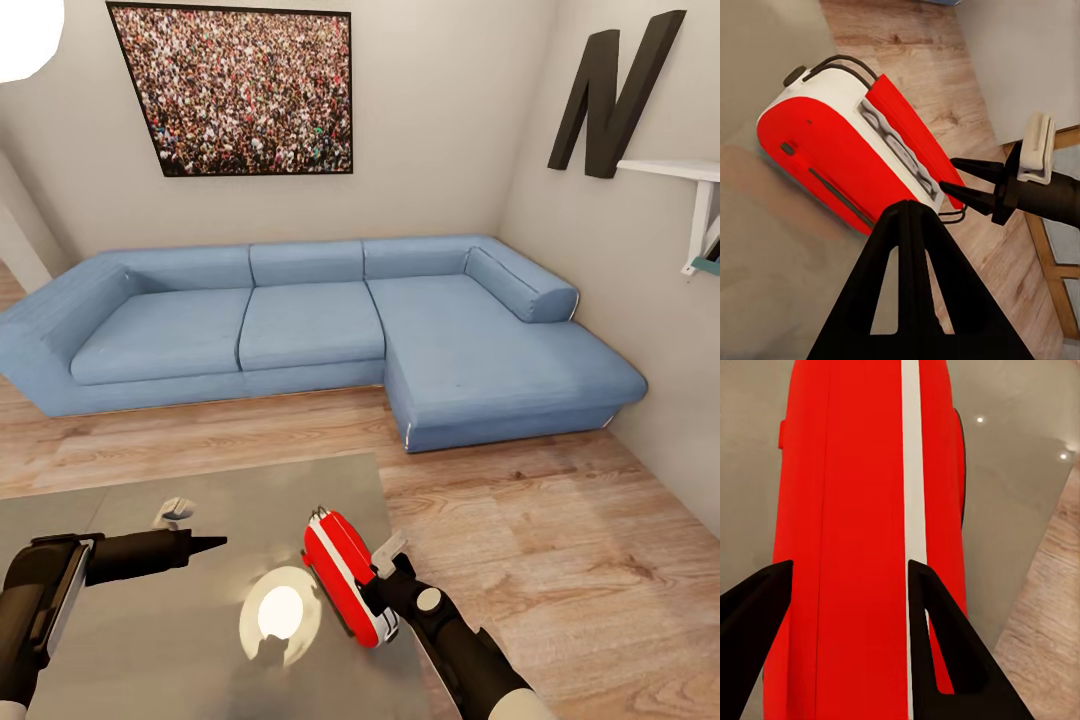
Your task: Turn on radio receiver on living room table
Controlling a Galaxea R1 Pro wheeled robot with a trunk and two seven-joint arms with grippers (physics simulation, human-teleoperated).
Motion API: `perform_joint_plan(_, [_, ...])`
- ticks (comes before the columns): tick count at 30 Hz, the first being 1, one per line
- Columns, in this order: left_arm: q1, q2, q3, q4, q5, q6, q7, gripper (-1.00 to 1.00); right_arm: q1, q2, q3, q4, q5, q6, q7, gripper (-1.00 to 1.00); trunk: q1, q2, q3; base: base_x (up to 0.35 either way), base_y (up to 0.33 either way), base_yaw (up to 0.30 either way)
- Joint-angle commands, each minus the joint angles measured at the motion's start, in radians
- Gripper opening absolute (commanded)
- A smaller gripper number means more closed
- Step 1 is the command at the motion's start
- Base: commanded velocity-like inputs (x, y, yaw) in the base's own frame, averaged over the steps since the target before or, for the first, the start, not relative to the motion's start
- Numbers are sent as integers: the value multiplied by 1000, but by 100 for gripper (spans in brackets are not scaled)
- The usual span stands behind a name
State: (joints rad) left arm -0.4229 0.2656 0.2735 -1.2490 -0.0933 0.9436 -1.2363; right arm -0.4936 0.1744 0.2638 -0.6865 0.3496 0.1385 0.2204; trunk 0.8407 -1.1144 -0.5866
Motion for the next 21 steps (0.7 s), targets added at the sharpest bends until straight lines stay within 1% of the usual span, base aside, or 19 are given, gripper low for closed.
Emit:
perform_joint_plan(1, [0,0,0,0,0,0,0,-100,1,0,0,98,-10,-45,0,-100,0,0,0,0,0,0])
perform_joint_plan(14, [0,0,0,0,0,0,0,-100,1,0,0,99,-12,-48,0,-100,0,0,0,0,0,0])
perform_joint_plan(15, [0,0,0,0,0,0,0,-100,1,0,0,99,-12,-48,0,100,0,0,0,0,0,0])
perform_joint_plan(21, [0,0,0,0,0,0,0,-100,1,0,-1,99,-12,-48,0,100,0,0,0,0,0,0])
